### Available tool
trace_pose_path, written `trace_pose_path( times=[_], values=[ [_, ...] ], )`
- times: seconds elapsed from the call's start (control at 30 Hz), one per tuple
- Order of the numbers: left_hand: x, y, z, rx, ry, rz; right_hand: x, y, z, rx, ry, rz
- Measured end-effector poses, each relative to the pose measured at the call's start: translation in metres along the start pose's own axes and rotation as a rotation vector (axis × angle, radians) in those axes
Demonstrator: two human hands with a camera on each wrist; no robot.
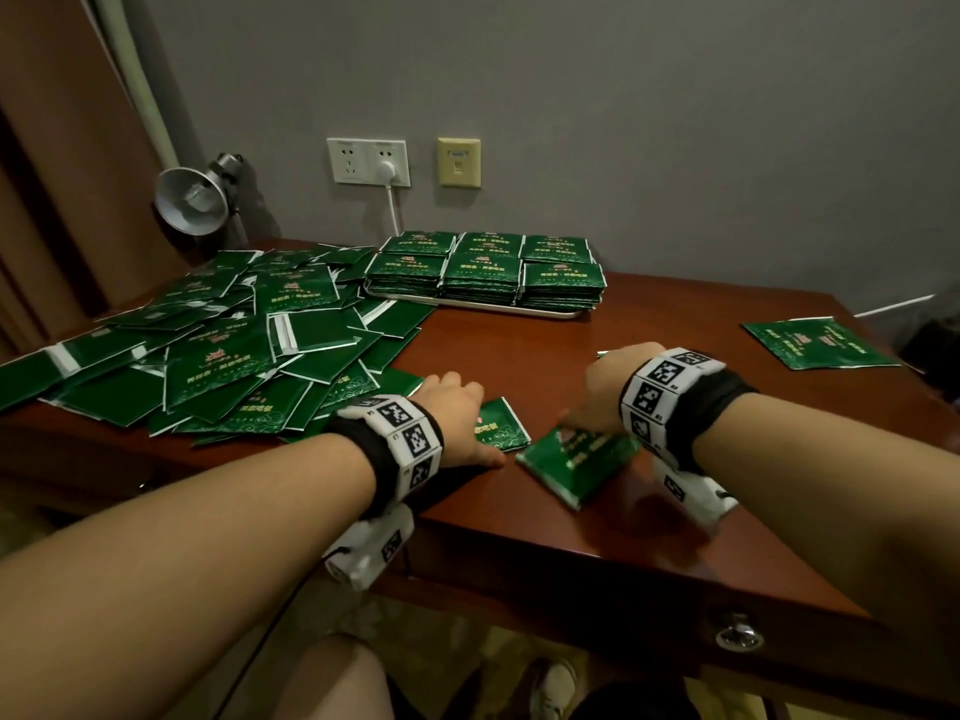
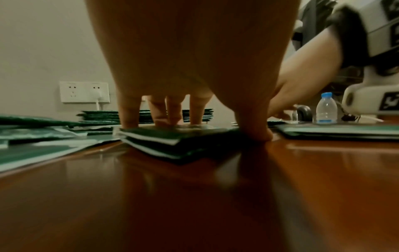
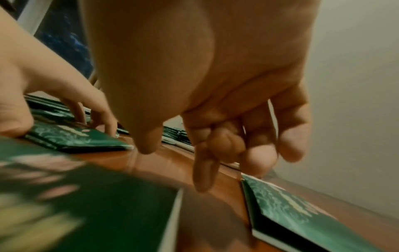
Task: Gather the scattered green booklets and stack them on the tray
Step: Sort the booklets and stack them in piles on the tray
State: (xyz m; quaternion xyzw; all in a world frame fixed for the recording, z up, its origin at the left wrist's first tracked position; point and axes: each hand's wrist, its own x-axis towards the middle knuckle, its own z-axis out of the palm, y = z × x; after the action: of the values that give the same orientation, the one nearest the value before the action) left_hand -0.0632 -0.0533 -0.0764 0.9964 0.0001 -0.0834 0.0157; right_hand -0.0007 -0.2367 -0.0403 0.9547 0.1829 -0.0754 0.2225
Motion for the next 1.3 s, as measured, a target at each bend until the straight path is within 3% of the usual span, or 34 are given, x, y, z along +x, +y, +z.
trace_pose_path(
  times=[0.07, 0.17, 0.3, 0.47, 0.6, 0.83, 1.07, 1.3],
  values=[
    [0.003, -0.006, 0.0, 0.008, -0.012, 0.024, -0.001, 0.0, -0.001, 0.022, 0.011, 0.02],
    [0.007, -0.009, 0.0, 0.003, -0.018, 0.033, -0.001, -0.002, 0.001, 0.111, 0.007, -0.1],
    [0.008, -0.006, 0.0, 0.015, -0.022, 0.044, -0.017, -0.008, -0.006, 0.29, -0.152, -0.243],
    [0.01, -0.008, 0.002, 0.004, -0.023, 0.021, -0.037, -0.024, -0.003, 0.022, -0.265, -0.236],
    [0.009, -0.01, 0.005, -0.048, -0.016, -0.014, -0.04, -0.023, -0.002, 0.113, -0.288, -0.259],
    [0.005, -0.01, 0.005, -0.091, 0.036, 0.018, -0.036, -0.022, 0.004, 0.221, 0.028, -0.196],
    [0.003, -0.014, 0.0, -0.057, 0.049, 0.035, -0.037, -0.023, 0.013, 0.192, -0.14, -0.121],
    [0.013, -0.025, -0.024, -0.053, 0.094, 0.047, -0.022, -0.015, 0.0, 0.154, 0.043, -0.173]
  ],
)
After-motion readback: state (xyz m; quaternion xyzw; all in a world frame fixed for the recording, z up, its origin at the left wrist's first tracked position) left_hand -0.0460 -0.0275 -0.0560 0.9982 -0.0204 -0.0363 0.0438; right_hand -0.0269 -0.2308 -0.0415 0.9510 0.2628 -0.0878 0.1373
